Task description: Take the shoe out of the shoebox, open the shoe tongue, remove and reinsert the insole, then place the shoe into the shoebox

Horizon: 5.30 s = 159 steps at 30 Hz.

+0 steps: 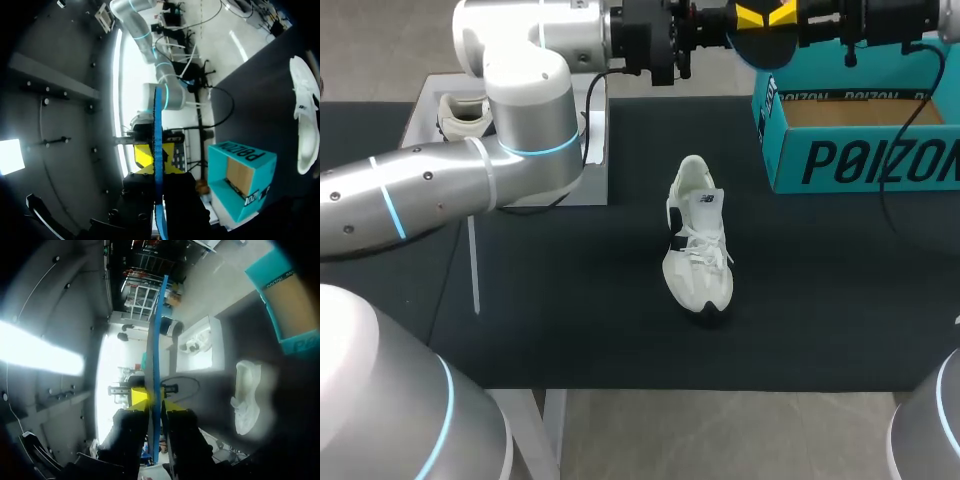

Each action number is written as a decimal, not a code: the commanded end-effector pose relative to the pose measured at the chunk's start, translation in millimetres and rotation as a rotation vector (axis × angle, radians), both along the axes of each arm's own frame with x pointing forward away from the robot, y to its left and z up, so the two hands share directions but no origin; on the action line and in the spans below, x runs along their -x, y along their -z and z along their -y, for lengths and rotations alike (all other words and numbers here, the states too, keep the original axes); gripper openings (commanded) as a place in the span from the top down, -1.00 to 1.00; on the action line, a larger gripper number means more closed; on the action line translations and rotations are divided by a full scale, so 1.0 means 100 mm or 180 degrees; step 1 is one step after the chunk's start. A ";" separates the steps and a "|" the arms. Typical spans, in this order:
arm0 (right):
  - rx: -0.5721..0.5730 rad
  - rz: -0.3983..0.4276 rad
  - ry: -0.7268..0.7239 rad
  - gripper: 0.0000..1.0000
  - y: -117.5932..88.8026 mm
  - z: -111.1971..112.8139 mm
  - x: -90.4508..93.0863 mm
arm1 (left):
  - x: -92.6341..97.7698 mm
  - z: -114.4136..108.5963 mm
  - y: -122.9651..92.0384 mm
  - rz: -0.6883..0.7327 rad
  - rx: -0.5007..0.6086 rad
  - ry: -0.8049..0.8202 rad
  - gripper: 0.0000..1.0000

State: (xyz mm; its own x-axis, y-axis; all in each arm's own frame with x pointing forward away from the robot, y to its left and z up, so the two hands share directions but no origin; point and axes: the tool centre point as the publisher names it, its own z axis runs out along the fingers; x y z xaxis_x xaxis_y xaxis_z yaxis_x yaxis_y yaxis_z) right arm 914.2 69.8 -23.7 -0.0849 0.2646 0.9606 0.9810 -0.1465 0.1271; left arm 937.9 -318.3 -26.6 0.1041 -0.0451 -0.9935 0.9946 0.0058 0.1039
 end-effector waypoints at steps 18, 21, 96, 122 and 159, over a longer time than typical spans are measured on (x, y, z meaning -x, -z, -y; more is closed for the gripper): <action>-0.0044 -0.0007 -0.0064 1.00 0.04 -0.04 0.00 | -0.02 -0.02 0.01 -0.0061 -0.0031 0.0073 -1.00; -0.0028 0.0008 -0.0057 1.00 0.04 -0.04 0.01 | -0.06 -0.07 0.02 -0.0105 -0.0054 -0.0003 -1.00; 0.0177 0.0893 0.0055 1.00 -0.24 -0.10 -0.19 | 0.31 -2.80 1.13 -0.0208 -0.2163 -0.0264 -1.00; 0.0160 0.0866 0.0074 1.00 -0.24 -0.08 -0.19 | 0.31 -2.80 1.13 -0.0208 -0.2163 -0.0264 -1.00; 0.1153 0.2704 -0.0565 1.00 0.11 -0.41 -0.75 | 0.31 -2.80 1.13 -0.0208 -0.2163 -0.0264 -1.00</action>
